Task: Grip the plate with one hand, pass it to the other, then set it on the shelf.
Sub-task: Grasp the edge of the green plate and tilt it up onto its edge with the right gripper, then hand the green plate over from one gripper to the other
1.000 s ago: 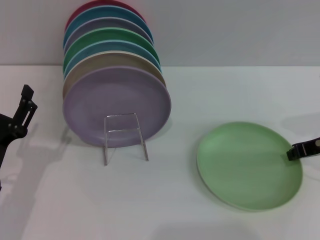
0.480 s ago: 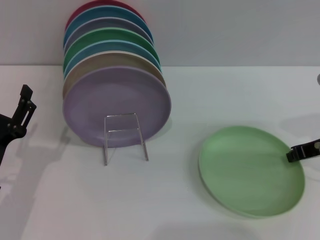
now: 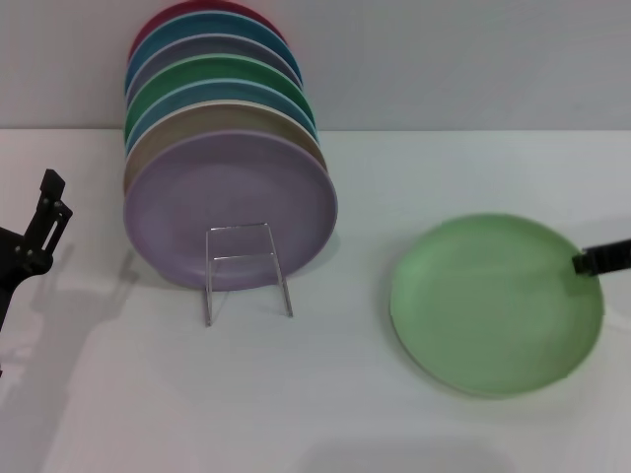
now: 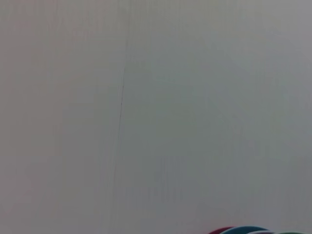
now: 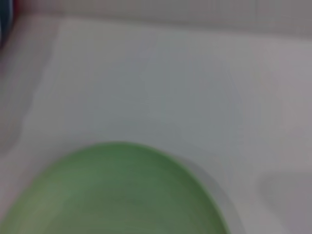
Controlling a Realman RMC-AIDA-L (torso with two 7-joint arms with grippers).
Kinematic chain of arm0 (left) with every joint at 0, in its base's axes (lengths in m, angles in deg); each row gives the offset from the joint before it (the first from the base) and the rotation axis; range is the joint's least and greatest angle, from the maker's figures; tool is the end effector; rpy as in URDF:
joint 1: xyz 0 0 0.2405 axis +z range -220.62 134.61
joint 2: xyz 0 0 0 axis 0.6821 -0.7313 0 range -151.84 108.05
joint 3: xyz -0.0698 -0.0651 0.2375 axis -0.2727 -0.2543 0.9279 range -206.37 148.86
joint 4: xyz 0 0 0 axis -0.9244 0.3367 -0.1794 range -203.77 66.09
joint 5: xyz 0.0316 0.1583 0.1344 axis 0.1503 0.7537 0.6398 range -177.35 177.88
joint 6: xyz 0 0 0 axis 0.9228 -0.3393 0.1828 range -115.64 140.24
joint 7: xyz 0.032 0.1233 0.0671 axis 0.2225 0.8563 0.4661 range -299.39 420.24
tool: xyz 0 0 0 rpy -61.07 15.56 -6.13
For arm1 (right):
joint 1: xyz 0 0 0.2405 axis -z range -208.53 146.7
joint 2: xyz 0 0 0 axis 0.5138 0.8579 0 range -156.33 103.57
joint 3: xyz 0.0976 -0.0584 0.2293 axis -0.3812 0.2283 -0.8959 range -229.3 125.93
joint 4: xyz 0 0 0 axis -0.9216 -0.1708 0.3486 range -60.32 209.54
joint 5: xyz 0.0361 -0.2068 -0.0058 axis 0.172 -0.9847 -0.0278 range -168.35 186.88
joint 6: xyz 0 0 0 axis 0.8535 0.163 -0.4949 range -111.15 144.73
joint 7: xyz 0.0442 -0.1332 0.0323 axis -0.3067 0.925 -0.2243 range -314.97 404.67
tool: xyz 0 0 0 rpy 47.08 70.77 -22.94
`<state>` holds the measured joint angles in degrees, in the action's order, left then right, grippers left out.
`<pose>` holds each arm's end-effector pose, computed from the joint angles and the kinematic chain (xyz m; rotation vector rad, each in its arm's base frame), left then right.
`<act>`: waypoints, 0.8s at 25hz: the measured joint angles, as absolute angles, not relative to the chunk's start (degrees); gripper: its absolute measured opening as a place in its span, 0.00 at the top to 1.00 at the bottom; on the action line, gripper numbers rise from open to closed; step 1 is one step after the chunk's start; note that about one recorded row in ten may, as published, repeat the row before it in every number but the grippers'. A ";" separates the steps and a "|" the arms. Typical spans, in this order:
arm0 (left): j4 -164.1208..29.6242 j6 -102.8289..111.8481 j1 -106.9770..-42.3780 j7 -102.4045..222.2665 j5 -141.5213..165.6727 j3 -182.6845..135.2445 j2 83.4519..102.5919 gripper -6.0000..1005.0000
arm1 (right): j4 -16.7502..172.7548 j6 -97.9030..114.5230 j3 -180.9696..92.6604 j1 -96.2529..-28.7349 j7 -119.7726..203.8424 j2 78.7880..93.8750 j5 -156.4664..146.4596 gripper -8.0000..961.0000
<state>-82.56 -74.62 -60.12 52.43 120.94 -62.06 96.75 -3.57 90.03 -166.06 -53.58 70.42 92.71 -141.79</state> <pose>-0.3113 0.2746 -0.0059 -1.5211 -0.3931 -0.9409 0.2686 0.3607 0.0603 -2.0624 1.2914 -0.1383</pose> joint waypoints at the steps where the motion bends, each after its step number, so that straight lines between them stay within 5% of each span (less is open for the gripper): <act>1: -82.64 -74.63 -60.03 52.43 120.93 -62.04 96.75 0.20 | -4.72 89.33 -165.86 -53.00 70.49 92.72 -141.43 0.97; 20: -82.92 -75.41 -59.62 52.41 120.94 -61.94 97.01 0.20 | -6.32 59.02 -160.82 -43.47 92.03 93.15 -120.98 0.96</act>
